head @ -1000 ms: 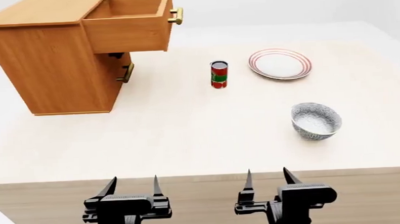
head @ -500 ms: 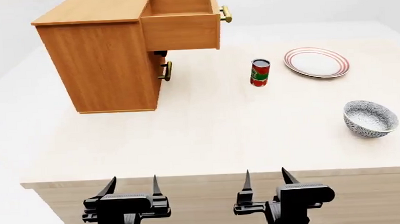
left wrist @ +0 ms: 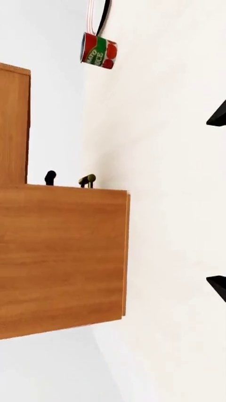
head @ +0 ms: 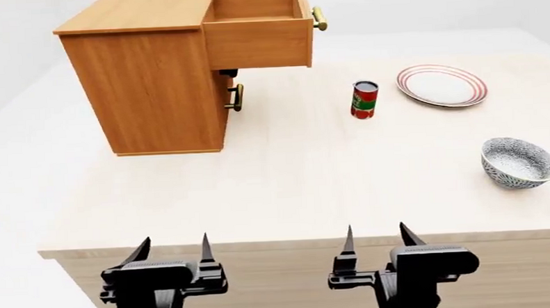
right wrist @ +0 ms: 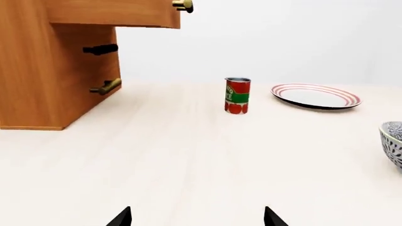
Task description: Put the bowl in the top drawer of the cabinet.
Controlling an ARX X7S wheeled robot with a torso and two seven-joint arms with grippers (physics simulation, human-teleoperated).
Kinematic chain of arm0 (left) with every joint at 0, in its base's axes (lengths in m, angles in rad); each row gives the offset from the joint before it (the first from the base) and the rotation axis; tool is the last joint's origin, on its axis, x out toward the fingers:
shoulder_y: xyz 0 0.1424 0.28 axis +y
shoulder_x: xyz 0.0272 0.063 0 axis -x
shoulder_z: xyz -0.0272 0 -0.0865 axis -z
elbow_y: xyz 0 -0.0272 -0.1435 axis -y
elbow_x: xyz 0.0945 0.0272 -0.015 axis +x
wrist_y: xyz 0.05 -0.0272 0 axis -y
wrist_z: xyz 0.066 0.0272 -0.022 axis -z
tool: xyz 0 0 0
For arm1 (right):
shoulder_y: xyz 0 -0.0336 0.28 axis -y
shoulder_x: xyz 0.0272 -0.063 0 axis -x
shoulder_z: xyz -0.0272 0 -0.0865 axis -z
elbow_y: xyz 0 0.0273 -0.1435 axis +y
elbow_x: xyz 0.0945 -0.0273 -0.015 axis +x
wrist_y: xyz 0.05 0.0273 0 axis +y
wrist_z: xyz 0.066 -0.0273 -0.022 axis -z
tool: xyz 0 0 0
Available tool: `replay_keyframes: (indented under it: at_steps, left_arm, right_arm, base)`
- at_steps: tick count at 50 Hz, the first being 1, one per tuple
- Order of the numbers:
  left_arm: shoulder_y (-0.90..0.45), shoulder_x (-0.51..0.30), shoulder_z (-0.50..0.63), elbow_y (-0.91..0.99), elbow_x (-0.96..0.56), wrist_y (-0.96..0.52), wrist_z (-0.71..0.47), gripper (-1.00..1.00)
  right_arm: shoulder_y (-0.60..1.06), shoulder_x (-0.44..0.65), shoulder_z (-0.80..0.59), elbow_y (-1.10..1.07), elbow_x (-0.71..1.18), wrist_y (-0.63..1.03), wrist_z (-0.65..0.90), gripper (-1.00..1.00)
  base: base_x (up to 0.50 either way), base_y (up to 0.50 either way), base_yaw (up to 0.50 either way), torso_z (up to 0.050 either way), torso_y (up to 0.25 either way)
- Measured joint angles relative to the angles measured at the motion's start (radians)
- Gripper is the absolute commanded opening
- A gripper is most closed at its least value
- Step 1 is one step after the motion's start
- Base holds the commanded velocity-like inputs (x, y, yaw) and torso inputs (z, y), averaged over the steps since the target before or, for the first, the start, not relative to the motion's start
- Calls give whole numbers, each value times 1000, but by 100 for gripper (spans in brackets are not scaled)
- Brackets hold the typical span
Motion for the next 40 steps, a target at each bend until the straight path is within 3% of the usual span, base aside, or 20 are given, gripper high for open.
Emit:
replay_keyframes:
  at_steps: [12,25,32,40]
  left_arm:
    - [-19,-58,-59,304,-150,-242,-30,100]
    - [-244,-126,-166,527,-409,-559,-85,100]
    - [-451,-154,-212,545,-555,-714,-117,100]
    - [-670,-185,-216,510,-637,-812,-126,100]
  right_arm:
    - [37,51,29,-360,64,353,38,100]
    - [360,82,165,-686,247,922,47,100]
    - [619,150,271,-732,546,1156,177,100]
    - [905,279,284,-668,931,1275,399,100]
  base:
    - [0,0,0,0,0]
    - [0,0,0,0,0]
    - [5,0,0,0,0]
    - [122,0,0,0,0]
